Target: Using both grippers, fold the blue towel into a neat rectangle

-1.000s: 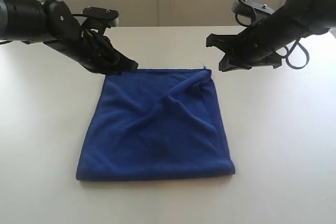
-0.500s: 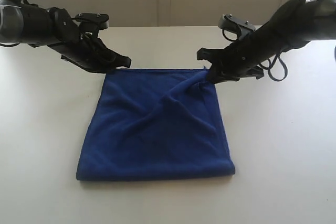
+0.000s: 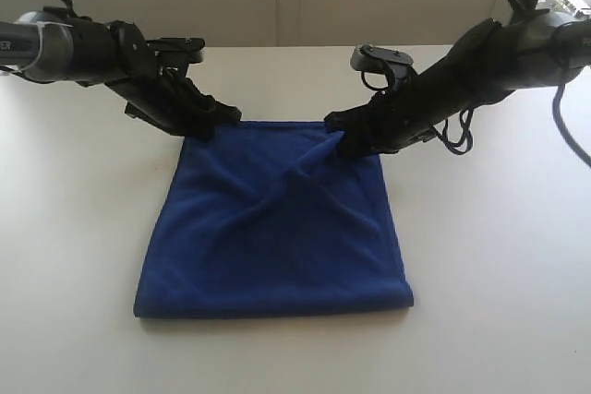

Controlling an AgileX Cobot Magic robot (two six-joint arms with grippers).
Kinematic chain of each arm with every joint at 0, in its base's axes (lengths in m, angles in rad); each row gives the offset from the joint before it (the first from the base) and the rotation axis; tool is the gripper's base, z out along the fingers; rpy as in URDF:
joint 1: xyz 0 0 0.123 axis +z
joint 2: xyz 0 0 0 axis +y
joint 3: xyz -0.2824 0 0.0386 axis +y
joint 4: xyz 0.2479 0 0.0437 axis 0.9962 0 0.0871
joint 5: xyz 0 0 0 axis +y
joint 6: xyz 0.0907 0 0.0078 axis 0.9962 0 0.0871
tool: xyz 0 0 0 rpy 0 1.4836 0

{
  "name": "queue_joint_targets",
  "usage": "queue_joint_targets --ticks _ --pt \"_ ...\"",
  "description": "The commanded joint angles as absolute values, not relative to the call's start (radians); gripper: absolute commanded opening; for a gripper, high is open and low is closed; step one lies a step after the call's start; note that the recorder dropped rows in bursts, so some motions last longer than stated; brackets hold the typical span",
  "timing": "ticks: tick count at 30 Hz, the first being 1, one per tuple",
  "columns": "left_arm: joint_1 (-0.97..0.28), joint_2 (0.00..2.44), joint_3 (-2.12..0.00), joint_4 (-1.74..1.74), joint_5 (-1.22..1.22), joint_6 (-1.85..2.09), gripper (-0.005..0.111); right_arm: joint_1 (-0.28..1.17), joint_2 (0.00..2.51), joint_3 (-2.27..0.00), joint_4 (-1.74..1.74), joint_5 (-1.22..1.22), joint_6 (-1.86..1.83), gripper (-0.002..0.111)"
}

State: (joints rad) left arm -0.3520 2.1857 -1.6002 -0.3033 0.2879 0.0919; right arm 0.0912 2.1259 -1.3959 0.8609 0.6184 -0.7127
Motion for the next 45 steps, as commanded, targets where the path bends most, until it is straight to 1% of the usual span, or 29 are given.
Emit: queue_joint_targets --ticks 1,11,14,17,20,24,32,34,39,41,45 --pt "-0.352 2.208 -1.606 -0.32 0.308 0.086 0.0 0.09 2.13 -1.4 0.84 0.606 -0.733 0.019" --pt "-0.352 2.223 -1.606 -0.325 0.325 0.086 0.0 0.09 2.176 -1.398 0.829 0.598 -0.737 0.018" --pt "-0.35 2.223 -1.606 -0.325 0.331 0.086 0.0 0.09 2.145 -1.398 0.829 0.61 -0.737 0.0" --pt "-0.351 2.223 -1.606 -0.325 0.335 0.086 0.0 0.09 2.09 -1.398 0.762 0.639 -0.643 0.0" --pt "-0.351 2.223 -1.606 -0.325 0.337 0.086 0.0 0.09 2.056 -1.398 0.57 0.682 -0.402 0.0" --pt "-0.351 2.223 -1.606 -0.325 0.343 0.086 0.0 0.088 2.063 -1.394 0.384 0.703 -0.228 0.0" --pt "-0.351 2.223 -1.606 -0.325 0.357 0.086 0.0 0.087 2.106 -1.394 0.366 0.69 -0.212 0.0" --pt "-0.351 2.223 -1.606 -0.325 0.362 0.086 0.0 0.087 2.106 -1.394 0.366 0.676 -0.198 0.005" --pt "-0.351 2.212 -1.606 -0.314 0.378 0.086 0.0 0.087 2.096 -1.394 0.368 0.689 -0.198 0.038" --pt "-0.351 2.191 -1.606 -0.314 0.388 0.086 0.0 0.087 2.079 -1.394 0.368 0.714 -0.199 0.046" --pt "-0.351 2.133 -1.606 -0.314 0.422 0.084 0.0 0.087 2.024 -1.392 0.366 0.77 -0.208 0.047"
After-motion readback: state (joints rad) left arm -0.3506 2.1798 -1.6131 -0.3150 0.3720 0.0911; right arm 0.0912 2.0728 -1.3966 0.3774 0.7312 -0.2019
